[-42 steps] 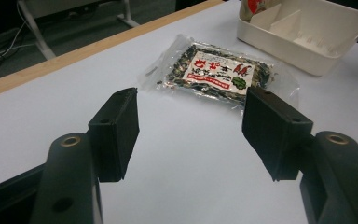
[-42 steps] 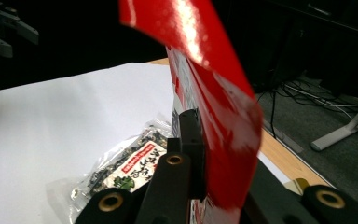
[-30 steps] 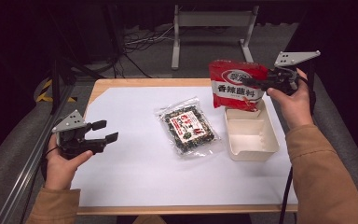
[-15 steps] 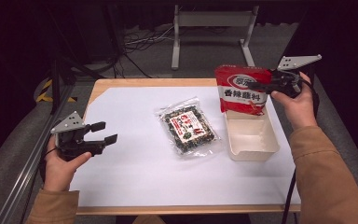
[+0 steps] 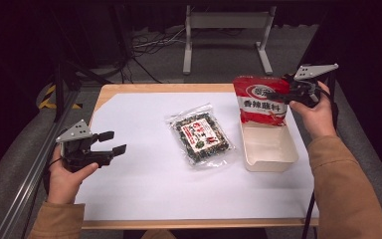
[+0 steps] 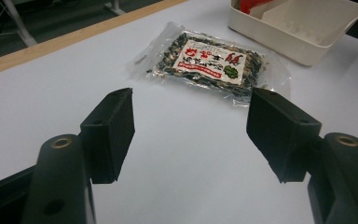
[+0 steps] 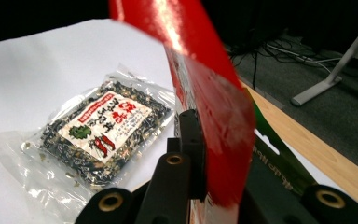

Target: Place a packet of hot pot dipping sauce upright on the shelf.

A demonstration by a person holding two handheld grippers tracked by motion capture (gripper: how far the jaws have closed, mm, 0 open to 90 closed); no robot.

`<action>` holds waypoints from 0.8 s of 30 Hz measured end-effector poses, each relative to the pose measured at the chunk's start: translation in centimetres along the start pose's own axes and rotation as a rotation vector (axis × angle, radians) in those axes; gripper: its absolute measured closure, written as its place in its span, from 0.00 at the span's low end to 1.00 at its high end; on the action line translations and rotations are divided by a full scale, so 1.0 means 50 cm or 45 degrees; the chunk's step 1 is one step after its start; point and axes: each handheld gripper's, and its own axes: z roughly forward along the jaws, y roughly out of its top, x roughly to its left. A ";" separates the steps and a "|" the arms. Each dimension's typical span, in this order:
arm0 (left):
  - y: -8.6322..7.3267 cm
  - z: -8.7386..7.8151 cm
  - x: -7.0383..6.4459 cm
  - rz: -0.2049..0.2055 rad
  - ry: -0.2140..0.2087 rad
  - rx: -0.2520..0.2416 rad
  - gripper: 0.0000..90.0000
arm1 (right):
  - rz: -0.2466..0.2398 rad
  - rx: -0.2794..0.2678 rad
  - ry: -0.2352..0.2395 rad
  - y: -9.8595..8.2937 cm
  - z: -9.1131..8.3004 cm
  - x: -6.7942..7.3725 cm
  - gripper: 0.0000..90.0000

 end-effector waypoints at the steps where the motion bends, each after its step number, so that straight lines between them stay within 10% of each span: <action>1: 0.000 0.000 0.000 0.000 -0.003 0.002 0.36 | 0.005 0.007 -0.001 -0.004 0.002 -0.001 0.99; 24: 0.005 0.007 -0.003 -0.005 -0.019 -0.005 0.36 | 0.052 0.011 -0.014 -0.054 0.029 0.002 0.98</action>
